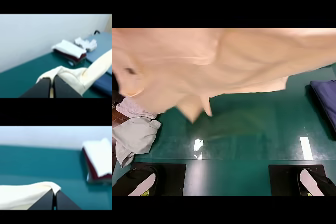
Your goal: Fold the shirts.
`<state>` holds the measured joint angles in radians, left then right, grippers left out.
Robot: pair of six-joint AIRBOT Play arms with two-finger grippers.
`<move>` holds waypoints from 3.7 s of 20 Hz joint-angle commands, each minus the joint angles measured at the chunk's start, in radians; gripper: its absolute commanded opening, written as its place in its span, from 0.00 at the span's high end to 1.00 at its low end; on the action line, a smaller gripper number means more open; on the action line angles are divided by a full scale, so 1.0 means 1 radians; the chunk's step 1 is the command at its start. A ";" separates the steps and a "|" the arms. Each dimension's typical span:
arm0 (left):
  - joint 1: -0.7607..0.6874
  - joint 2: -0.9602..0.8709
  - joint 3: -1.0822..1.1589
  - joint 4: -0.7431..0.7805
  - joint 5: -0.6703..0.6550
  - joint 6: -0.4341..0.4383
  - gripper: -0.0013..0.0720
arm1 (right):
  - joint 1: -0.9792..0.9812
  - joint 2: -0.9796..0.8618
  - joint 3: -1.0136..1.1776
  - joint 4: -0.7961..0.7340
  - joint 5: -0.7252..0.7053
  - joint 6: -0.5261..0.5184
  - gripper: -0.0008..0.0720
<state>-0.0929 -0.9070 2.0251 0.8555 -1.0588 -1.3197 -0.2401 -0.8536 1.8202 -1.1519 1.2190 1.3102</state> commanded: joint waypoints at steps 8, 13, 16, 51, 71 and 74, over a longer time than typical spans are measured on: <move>0.000 0.057 0.122 -0.029 0.010 -0.206 0.95 | 0.001 0.037 0.232 -0.174 0.179 0.010 0.97; 0.000 -0.053 -0.222 0.126 -0.185 -0.303 0.95 | 0.014 -0.186 0.105 -0.177 0.393 0.033 0.97; 0.000 -0.227 -0.368 0.118 -0.210 -0.282 0.94 | 0.082 -0.415 0.032 -0.179 0.461 0.044 0.97; 0.020 -0.733 -0.537 0.359 -0.177 0.007 0.30 | 0.163 -0.692 -0.480 0.005 0.085 0.061 0.46; 0.194 -0.210 -1.477 0.079 -0.117 0.108 0.31 | -0.001 -0.387 -0.481 0.009 0.337 -0.014 0.46; 0.194 -0.210 -1.510 0.026 -0.068 0.110 0.31 | -0.001 -0.379 -0.481 0.009 0.338 -0.014 0.46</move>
<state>0.1020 -1.1187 0.5526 0.9150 -1.1812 -1.2167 -0.2386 -1.2434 1.3399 -1.1427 1.5558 1.2976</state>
